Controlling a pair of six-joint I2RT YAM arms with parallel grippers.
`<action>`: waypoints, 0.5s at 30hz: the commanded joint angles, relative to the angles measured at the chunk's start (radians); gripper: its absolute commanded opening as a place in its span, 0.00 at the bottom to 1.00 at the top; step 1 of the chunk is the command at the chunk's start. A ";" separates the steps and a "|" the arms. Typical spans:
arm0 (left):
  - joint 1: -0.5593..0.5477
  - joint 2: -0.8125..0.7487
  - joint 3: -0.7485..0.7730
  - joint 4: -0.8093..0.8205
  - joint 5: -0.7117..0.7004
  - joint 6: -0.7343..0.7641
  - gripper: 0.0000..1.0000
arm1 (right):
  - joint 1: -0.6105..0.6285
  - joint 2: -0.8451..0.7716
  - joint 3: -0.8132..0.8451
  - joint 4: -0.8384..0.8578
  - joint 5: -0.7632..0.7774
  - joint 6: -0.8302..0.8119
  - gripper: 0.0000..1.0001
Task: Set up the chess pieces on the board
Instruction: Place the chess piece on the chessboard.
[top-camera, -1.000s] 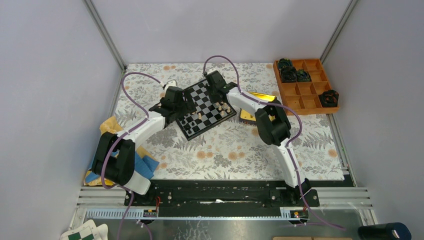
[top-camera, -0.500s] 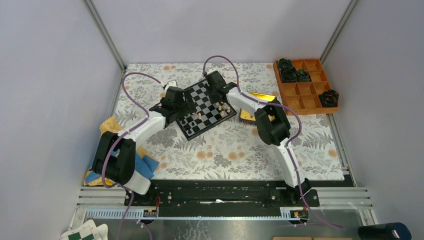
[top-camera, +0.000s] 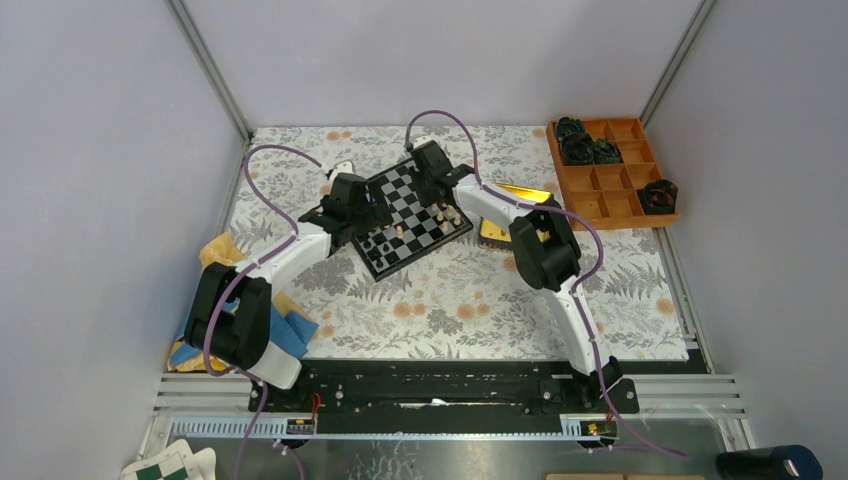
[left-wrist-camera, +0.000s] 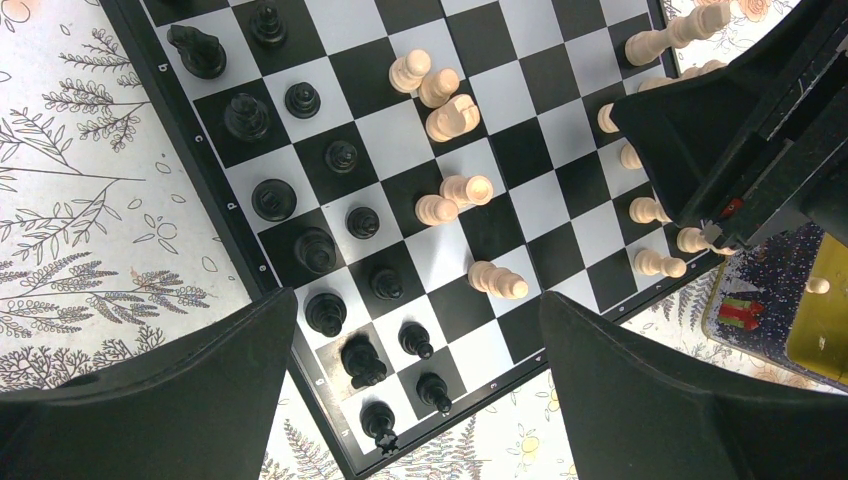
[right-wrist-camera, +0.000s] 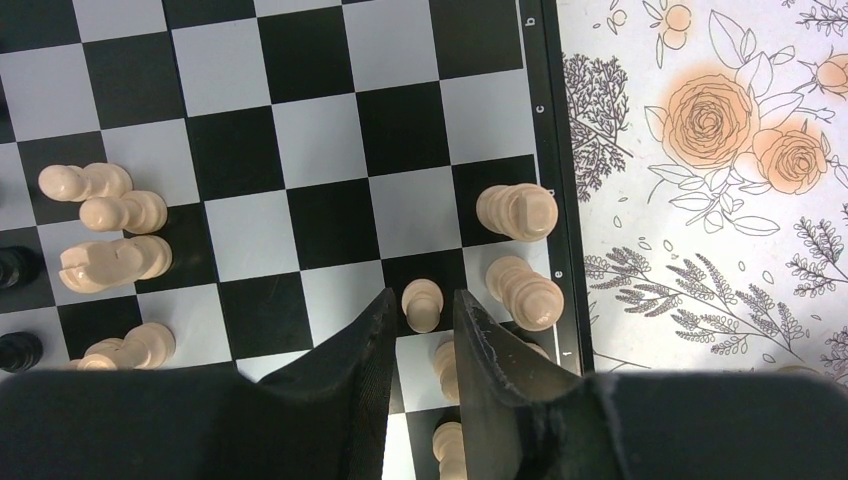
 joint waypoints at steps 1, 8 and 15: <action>0.009 0.006 -0.005 0.026 0.008 0.023 0.99 | -0.005 -0.063 0.008 0.050 -0.002 -0.023 0.34; 0.008 -0.010 0.016 0.013 -0.013 0.033 0.99 | -0.005 -0.191 -0.072 0.088 0.018 -0.040 0.34; 0.009 -0.015 0.041 0.015 0.000 0.057 0.99 | -0.013 -0.402 -0.260 0.110 0.151 -0.047 0.36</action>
